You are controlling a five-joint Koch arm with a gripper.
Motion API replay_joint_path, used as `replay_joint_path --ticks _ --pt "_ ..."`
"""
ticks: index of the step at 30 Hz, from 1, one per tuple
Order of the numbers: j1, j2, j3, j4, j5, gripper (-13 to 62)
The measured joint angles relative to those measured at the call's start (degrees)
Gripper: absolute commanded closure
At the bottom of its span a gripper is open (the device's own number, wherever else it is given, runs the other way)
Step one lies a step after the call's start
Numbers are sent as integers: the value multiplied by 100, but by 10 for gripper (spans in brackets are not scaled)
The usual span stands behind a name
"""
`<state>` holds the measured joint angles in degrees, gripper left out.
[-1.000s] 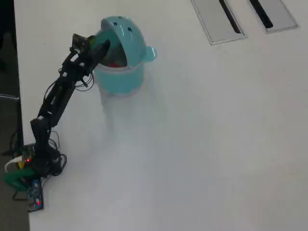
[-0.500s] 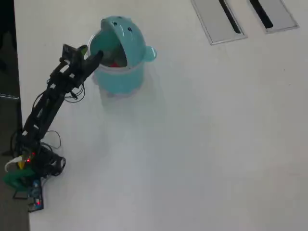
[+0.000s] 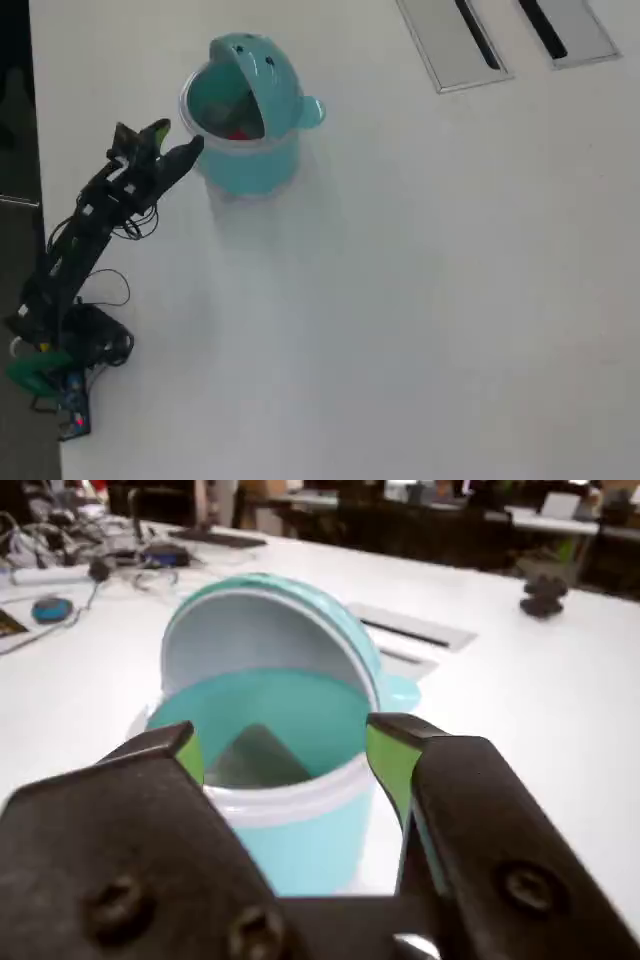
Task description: Grasp RGB lego blocks and put them in the bin one by one.
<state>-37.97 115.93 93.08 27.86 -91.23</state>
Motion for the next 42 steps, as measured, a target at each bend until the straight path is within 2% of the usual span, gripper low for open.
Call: replay_joint_path --ticks 18,23,42 --pt "325 1459 896 0 1318 163" --pt "554 1529 1239 0 1687 149" --pt "1714 1529 1441 -264 5089 140"
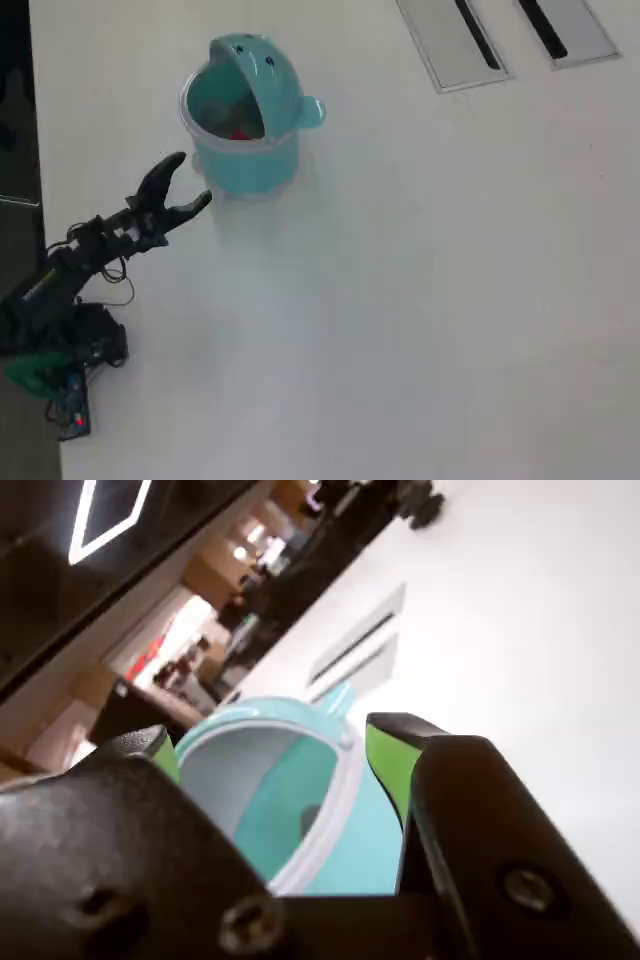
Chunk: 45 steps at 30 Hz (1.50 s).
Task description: Grasp RGB lego blocks and put them in the bin one by one.
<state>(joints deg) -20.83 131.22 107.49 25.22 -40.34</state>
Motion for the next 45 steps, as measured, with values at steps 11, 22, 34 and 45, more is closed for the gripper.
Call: replay_joint_path --ticks 11,22,34,45 --pt "940 9 1178 -1274 1292 148" --pt "1397 0 3129 -3683 1687 157" --pt "1617 9 4342 -4896 1687 157" --pt "1731 0 5493 -6135 1863 157"
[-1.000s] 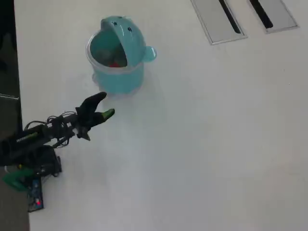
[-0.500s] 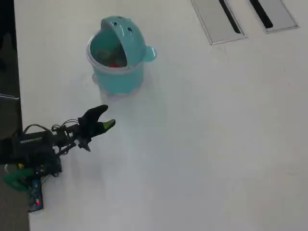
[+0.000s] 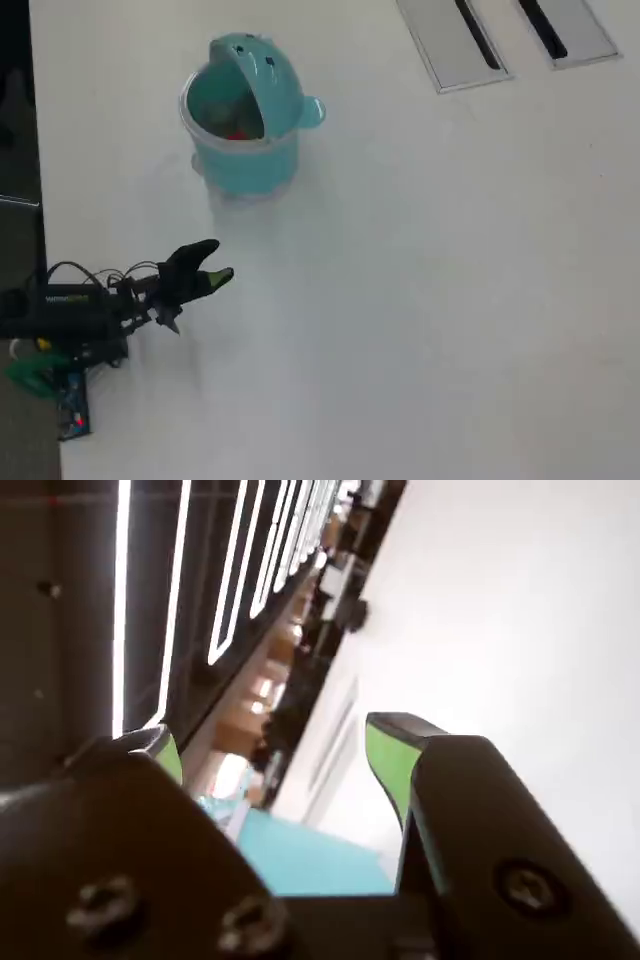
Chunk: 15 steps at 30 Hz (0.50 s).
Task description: Grasp RGB lego blocks and put them in the bin one by one.
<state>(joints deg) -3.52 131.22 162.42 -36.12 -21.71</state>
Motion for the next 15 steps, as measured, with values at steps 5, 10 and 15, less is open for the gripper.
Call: replay_joint_path --ticks 5,10,15 --pt "18 0 545 -413 70 157" --pt "70 0 1002 -686 404 157" --pt "44 0 1222 -800 562 156"
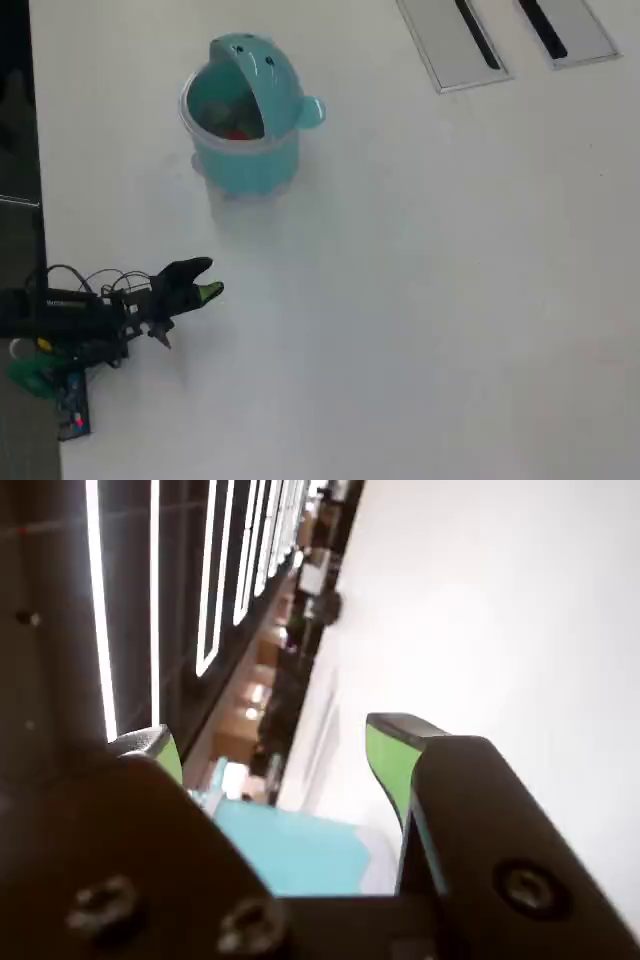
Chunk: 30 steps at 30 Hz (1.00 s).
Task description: Grasp RGB lego blocks and put them in the bin one by one.
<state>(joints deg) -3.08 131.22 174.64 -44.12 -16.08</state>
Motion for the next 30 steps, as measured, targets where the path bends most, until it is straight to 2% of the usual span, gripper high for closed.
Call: replay_joint_path --ticks 16,30 --pt "-88 9 290 -387 53 143" --pt "-44 9 290 1916 571 142"
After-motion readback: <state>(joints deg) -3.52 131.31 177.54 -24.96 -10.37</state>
